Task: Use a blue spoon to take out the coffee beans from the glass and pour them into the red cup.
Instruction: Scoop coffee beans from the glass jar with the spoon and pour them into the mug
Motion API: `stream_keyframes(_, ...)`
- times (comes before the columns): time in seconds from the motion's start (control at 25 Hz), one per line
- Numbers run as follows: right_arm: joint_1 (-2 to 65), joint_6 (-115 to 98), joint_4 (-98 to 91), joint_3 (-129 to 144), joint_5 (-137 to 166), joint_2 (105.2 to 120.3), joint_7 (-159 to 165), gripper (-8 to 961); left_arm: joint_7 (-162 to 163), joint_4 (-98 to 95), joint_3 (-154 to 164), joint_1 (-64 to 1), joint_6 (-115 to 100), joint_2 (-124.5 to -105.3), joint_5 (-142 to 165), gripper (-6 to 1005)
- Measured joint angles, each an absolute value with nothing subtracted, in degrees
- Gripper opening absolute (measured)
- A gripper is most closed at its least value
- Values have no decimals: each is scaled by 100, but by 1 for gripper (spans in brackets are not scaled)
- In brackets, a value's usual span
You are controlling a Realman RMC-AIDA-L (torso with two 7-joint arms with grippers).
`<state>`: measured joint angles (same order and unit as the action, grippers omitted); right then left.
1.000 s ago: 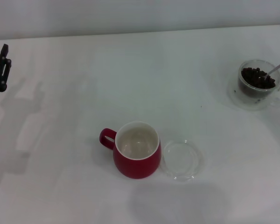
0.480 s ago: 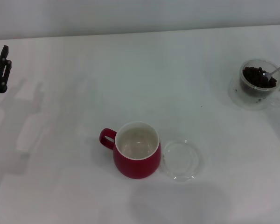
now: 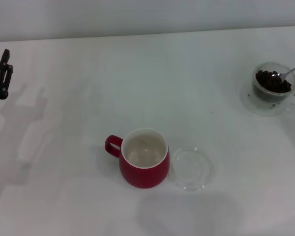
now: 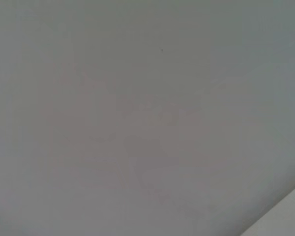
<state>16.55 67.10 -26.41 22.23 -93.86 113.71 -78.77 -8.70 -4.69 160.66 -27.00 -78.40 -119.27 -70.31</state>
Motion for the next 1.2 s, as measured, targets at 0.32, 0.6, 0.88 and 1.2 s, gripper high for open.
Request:
stream_keyframes(0.32,1610,6745,-2597,2217,-9508,11362,-7556,145,-870,-475,16066,-2647,-7840,-11926,-7031,505)
stream_keyframes(0.6,1582,6775,-2581,2222,-9512,11375,-7231,145,-870,-486,16066,-2629,-7839,-11931,-7027,505)
stream_keyframes(0.88,1584,6867,-2373,2217,-9563,11329,-7028,146,-870,-486,16066,-2585,-7835,-11936,-6938,504)
stream_keyframes(1.2,1582,7190,-2298,2214,-9617,11294,-6705,146,-870,-487,16067,-2542,-7849,-11936,-6934,504)
